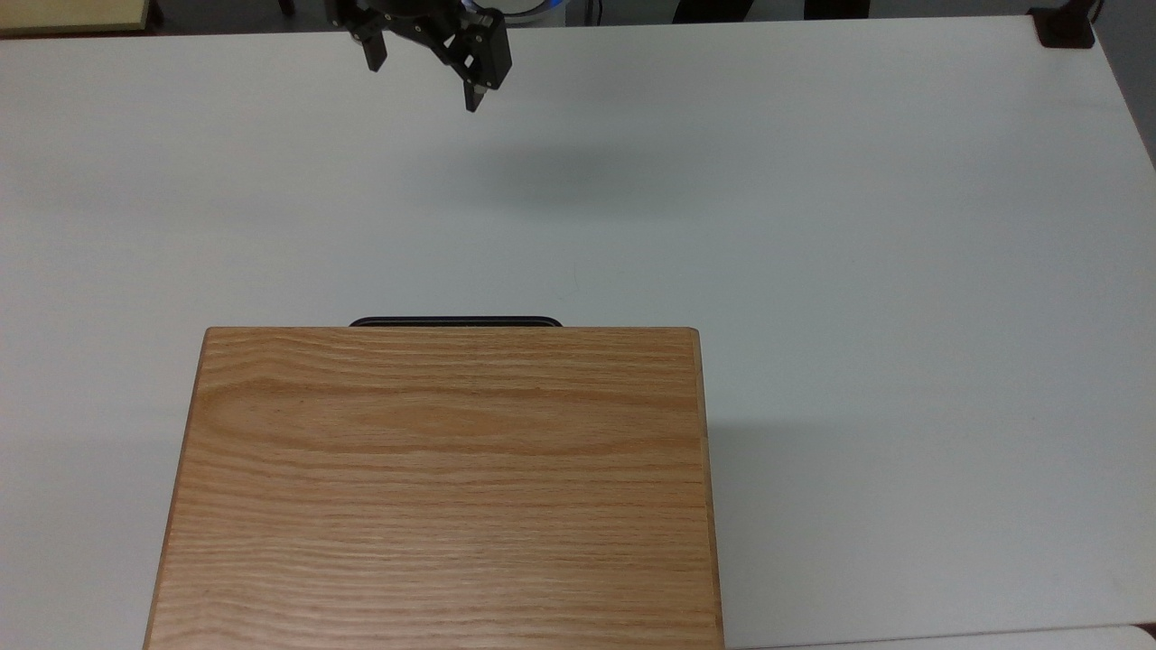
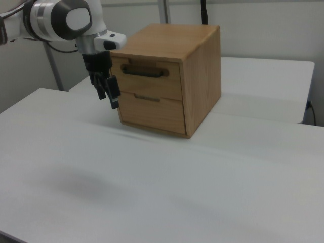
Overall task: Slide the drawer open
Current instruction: 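Move the gripper down toward the black handle of the upper drawer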
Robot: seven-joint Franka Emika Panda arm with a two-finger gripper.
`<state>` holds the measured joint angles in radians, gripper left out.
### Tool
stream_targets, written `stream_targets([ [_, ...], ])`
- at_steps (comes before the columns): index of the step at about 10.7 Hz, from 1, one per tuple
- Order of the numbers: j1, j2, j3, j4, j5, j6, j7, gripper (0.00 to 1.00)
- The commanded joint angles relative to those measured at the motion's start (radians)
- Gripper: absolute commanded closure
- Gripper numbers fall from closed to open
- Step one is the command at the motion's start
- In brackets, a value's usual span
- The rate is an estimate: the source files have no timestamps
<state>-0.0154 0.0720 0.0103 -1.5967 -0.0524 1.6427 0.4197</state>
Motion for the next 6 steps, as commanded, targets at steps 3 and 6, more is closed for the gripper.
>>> stream_targets([
  [3, 0.003, 0.022, 0.003, 0.034, 0.071, 0.121, 0.497, 0.00],
  [6, 0.006, 0.054, 0.002, 0.037, 0.074, 0.248, 0.770, 0.00],
])
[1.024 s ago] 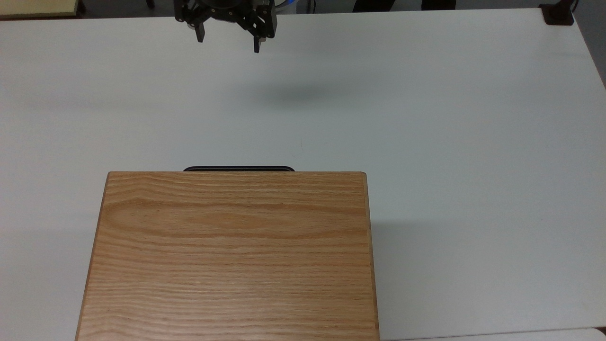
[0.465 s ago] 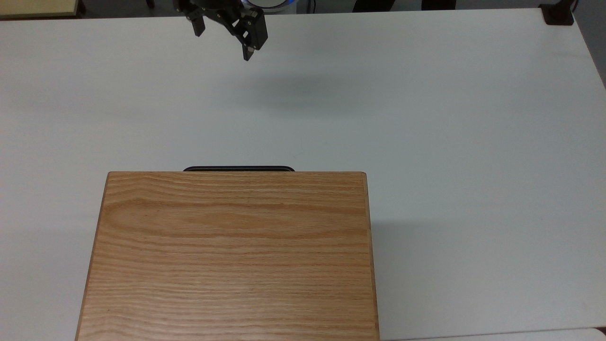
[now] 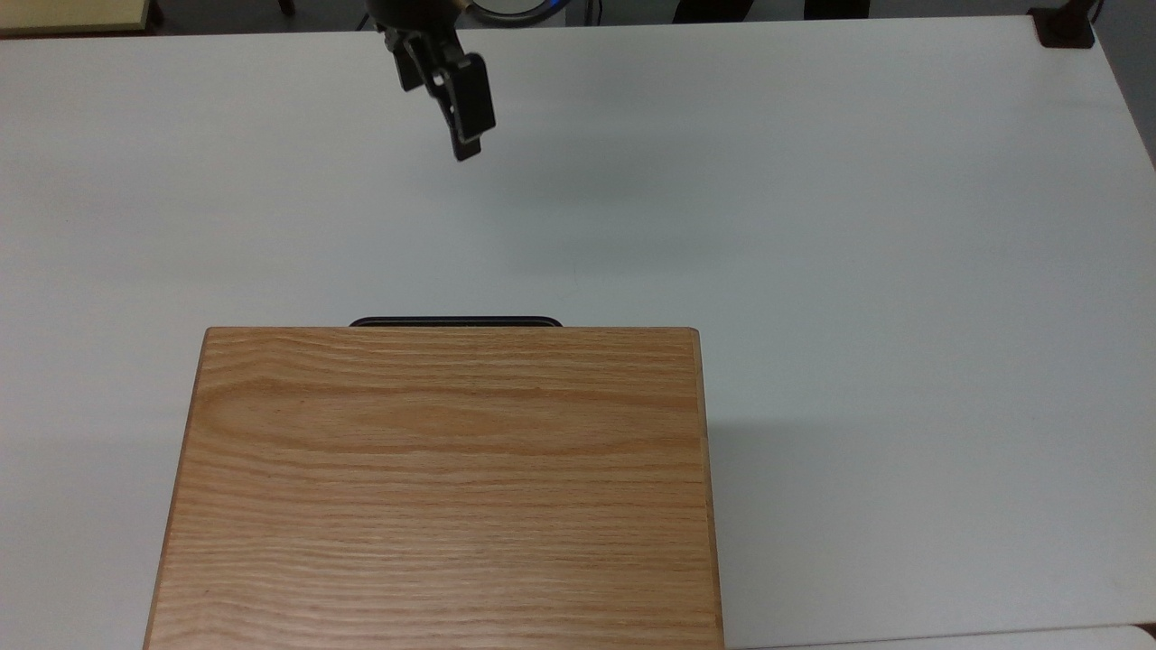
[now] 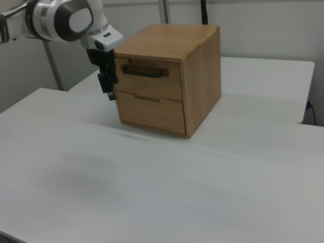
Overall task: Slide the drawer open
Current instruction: 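Move the gripper down toward the black handle of the upper drawer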
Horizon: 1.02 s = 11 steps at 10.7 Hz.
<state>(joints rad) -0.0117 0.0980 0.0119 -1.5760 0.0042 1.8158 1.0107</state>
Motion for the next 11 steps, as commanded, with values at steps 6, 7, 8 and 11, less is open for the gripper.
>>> stream_targets([
  [6, 0.004, 0.083, 0.005, 0.007, 0.016, 0.417, 0.500, 0.04],
  [7, 0.006, 0.107, 0.006, 0.004, 0.017, 0.483, 0.531, 0.04],
  [8, 0.006, 0.121, 0.008, 0.002, 0.013, 0.535, 0.567, 0.04],
  [11, 0.033, 0.172, 0.008, 0.002, 0.007, 0.631, 0.588, 0.04],
])
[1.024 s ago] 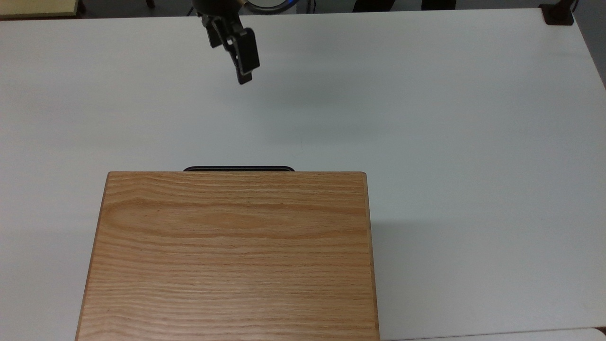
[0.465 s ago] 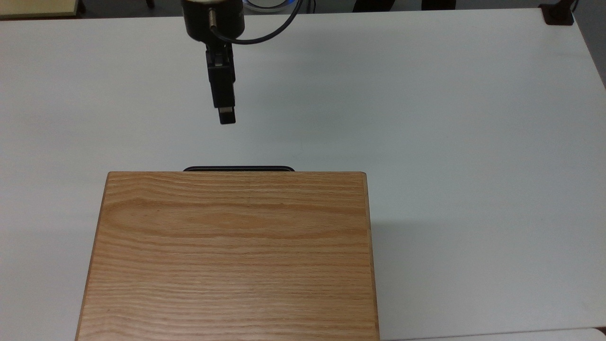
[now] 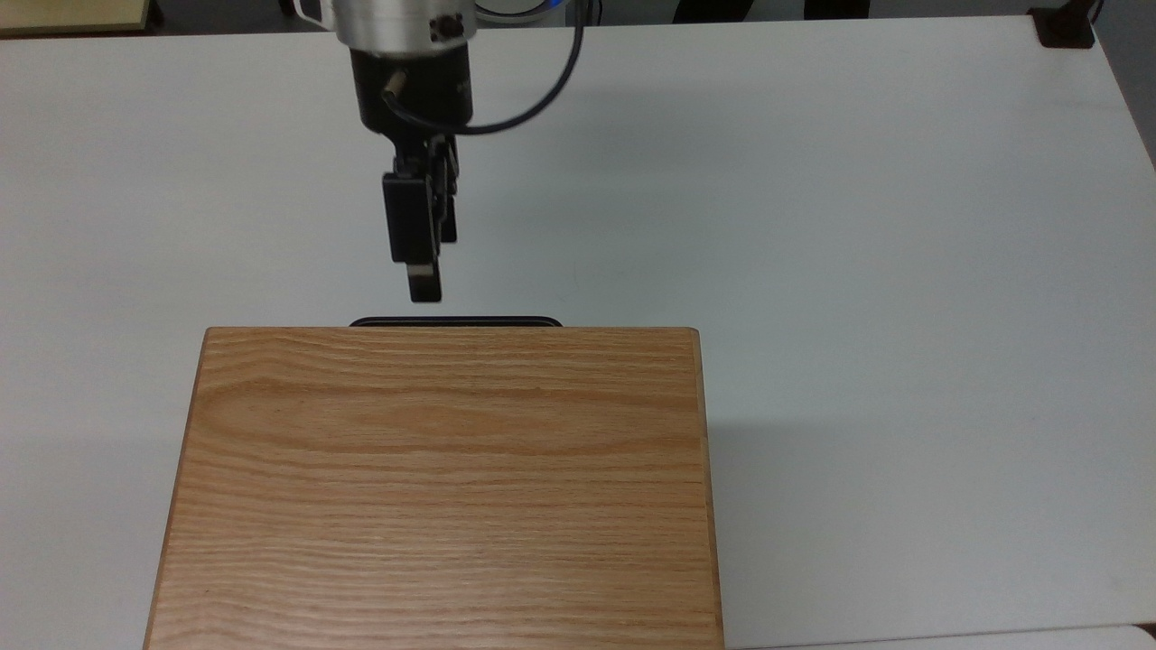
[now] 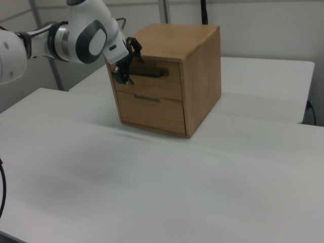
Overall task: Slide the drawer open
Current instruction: 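Move the gripper down toward the black handle of the upper drawer, then close the gripper around the black bar handle of the upper drawer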
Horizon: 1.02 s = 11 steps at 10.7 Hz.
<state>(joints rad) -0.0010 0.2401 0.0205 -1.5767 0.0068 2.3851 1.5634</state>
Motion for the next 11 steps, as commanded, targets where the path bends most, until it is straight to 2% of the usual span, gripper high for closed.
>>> stream_targets([
  [1, 0.024, 0.036, -0.001, 0.004, 0.002, 0.072, 0.035, 0.14],
  [2, 0.024, 0.037, -0.001, 0.003, 0.004, 0.097, 0.037, 0.23],
  [3, 0.024, 0.039, -0.001, 0.003, 0.004, 0.104, 0.035, 0.37],
  [5, 0.022, 0.038, -0.001, 0.003, 0.004, 0.108, 0.037, 0.49],
  [6, 0.022, 0.039, -0.001, 0.004, 0.002, 0.112, 0.035, 0.65],
  [9, 0.019, 0.053, -0.002, 0.004, -0.001, 0.175, 0.033, 0.67],
  [11, 0.021, 0.053, -0.001, 0.004, -0.027, 0.175, 0.033, 0.67],
])
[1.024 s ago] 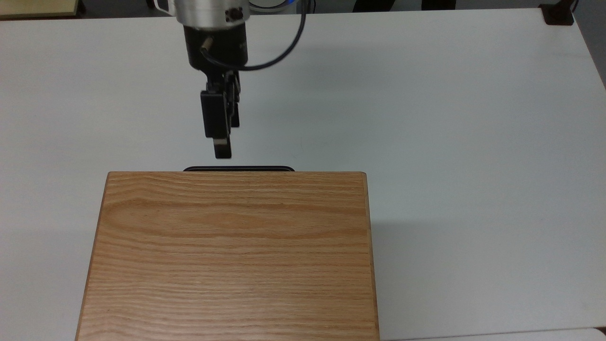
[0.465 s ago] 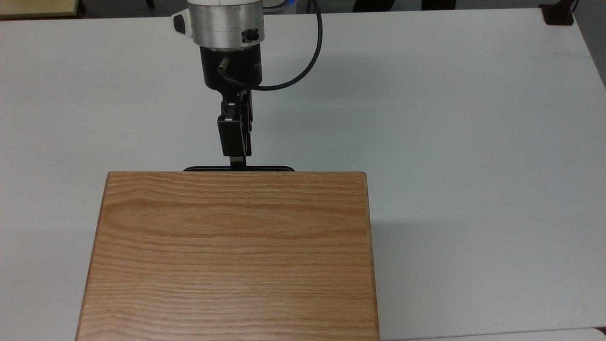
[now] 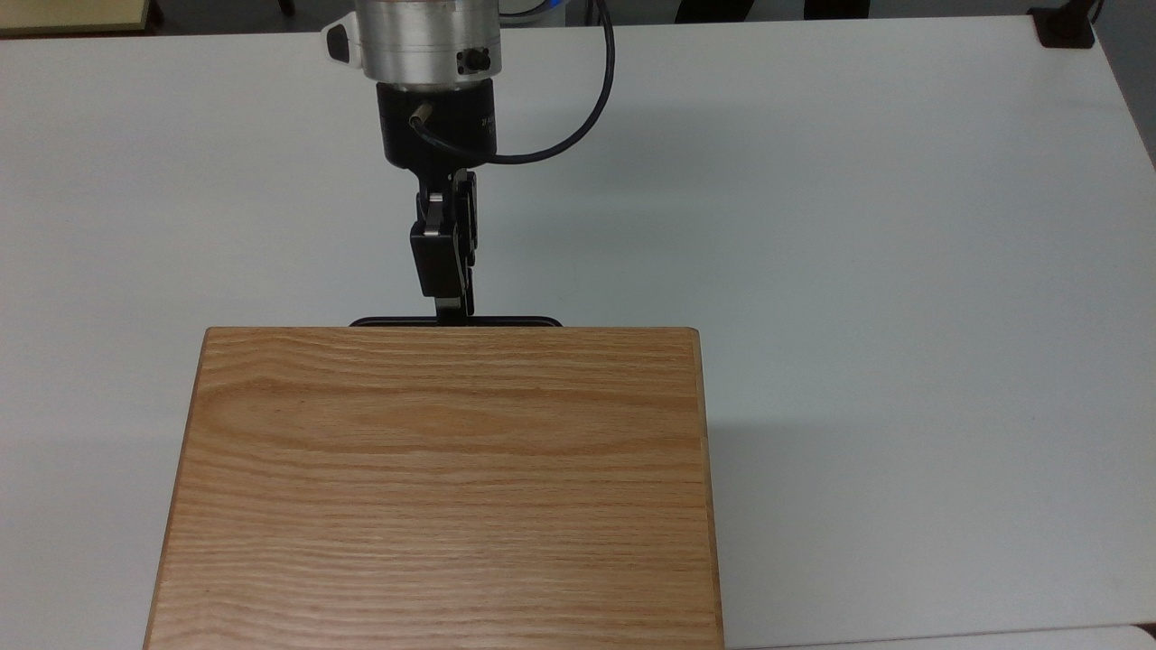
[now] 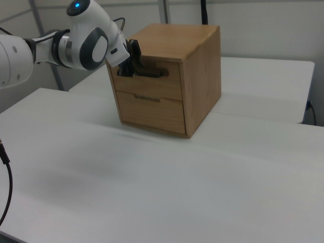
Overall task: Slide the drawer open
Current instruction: 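Close the gripper around the black bar handle of the upper drawer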
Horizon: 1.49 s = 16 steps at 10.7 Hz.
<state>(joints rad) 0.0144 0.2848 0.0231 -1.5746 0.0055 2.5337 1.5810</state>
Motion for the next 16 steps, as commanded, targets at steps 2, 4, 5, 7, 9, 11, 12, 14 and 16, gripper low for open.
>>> stream_targets([
  [2, 0.006, 0.011, -0.003, -0.001, -0.041, 0.026, 0.016, 0.67],
  [4, 0.006, 0.011, -0.005, -0.008, -0.044, 0.025, 0.014, 0.67],
  [5, 0.006, 0.011, -0.005, -0.010, -0.048, 0.025, 0.013, 0.68],
  [7, 0.007, 0.011, -0.005, -0.013, -0.064, 0.025, 0.014, 0.78],
  [9, 0.007, 0.013, -0.003, -0.013, -0.074, 0.025, 0.011, 0.90],
  [11, 0.007, 0.010, -0.003, -0.019, -0.076, 0.023, 0.014, 0.95],
  [12, 0.006, 0.004, -0.003, -0.031, -0.075, 0.023, 0.016, 0.95],
  [14, 0.006, -0.082, -0.003, -0.138, -0.067, 0.025, 0.051, 0.99],
  [16, 0.009, -0.185, -0.003, -0.252, -0.067, 0.023, 0.070, 0.99],
])
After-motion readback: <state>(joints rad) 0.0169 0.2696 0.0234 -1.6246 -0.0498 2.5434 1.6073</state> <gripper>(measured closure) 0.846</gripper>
